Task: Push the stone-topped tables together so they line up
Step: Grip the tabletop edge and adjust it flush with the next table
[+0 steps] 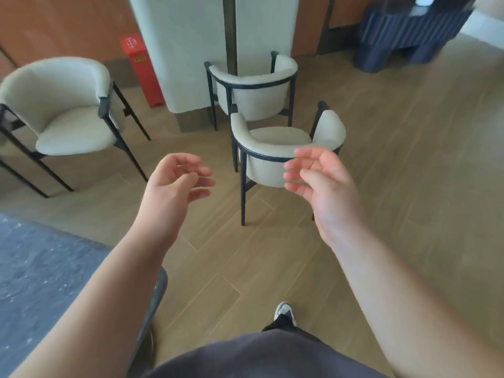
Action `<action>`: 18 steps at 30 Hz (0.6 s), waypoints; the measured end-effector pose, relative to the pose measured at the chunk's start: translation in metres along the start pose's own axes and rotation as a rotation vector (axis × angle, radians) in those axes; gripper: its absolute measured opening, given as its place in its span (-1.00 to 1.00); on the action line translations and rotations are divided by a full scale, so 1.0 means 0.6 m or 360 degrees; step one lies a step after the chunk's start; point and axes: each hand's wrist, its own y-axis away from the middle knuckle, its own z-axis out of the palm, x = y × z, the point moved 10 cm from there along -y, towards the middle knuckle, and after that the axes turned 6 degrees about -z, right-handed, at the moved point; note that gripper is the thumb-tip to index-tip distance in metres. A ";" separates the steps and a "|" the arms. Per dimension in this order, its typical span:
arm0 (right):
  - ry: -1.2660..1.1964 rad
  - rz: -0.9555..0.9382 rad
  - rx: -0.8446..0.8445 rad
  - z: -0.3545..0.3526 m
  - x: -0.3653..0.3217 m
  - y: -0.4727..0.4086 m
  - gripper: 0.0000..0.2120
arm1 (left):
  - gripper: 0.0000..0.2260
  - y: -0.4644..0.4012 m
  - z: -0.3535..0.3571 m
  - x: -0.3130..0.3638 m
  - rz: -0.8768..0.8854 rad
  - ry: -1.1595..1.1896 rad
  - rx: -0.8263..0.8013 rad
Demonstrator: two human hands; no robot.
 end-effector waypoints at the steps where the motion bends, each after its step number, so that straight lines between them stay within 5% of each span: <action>1: 0.0013 0.0020 -0.0056 0.002 0.001 -0.045 -0.68 | -0.74 -0.028 0.013 0.002 -0.0021 0.0017 0.0043; 8: 0.0062 0.0095 -0.0441 0.101 0.026 -0.284 -0.70 | -0.73 -0.182 0.005 0.013 -0.0100 0.0129 0.0419; 18: 0.0204 0.0133 -0.1012 0.418 0.110 -0.479 -0.71 | -0.73 -0.359 -0.206 -0.035 -0.0196 0.0318 0.0928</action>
